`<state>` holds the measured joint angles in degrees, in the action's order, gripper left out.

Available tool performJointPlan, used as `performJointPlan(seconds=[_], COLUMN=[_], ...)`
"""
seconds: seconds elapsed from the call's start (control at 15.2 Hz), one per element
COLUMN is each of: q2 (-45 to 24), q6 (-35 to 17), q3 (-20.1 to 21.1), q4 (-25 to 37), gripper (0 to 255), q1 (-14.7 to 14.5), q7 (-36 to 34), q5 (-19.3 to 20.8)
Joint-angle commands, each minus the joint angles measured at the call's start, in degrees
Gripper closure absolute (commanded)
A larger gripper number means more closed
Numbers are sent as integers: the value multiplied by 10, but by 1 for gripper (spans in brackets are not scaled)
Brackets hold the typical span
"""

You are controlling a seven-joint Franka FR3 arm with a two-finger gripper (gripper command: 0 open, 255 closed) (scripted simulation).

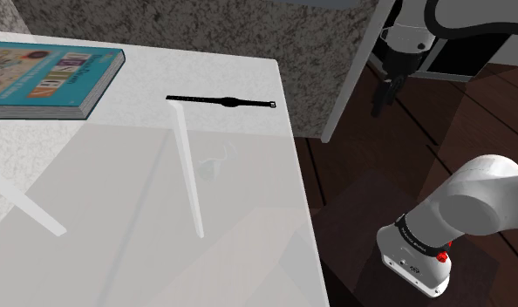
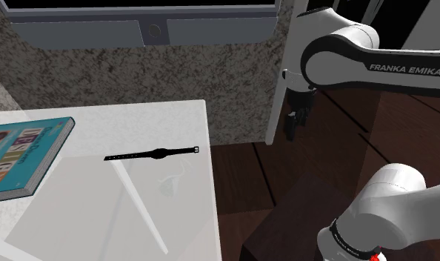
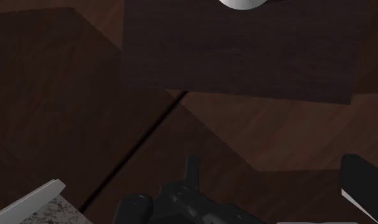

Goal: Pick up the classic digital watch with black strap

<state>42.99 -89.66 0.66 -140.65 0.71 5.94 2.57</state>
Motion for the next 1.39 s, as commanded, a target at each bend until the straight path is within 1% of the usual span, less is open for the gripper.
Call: performJointPlan(seconds=[0.0,0.33,0.66,0.99,1.32], q2=[0,-67,-138,-210,-287], q6=[0,-20,-34,-40,-39], q3=[0,41,79,116,153], q4=[0,58,127,206,298], gripper=[0,0,0,0,0], q1=[0,-29,-53,-73,-91], q7=[0,-26,-50,-75,-102], q5=[0,-34,-56,-67,-65])
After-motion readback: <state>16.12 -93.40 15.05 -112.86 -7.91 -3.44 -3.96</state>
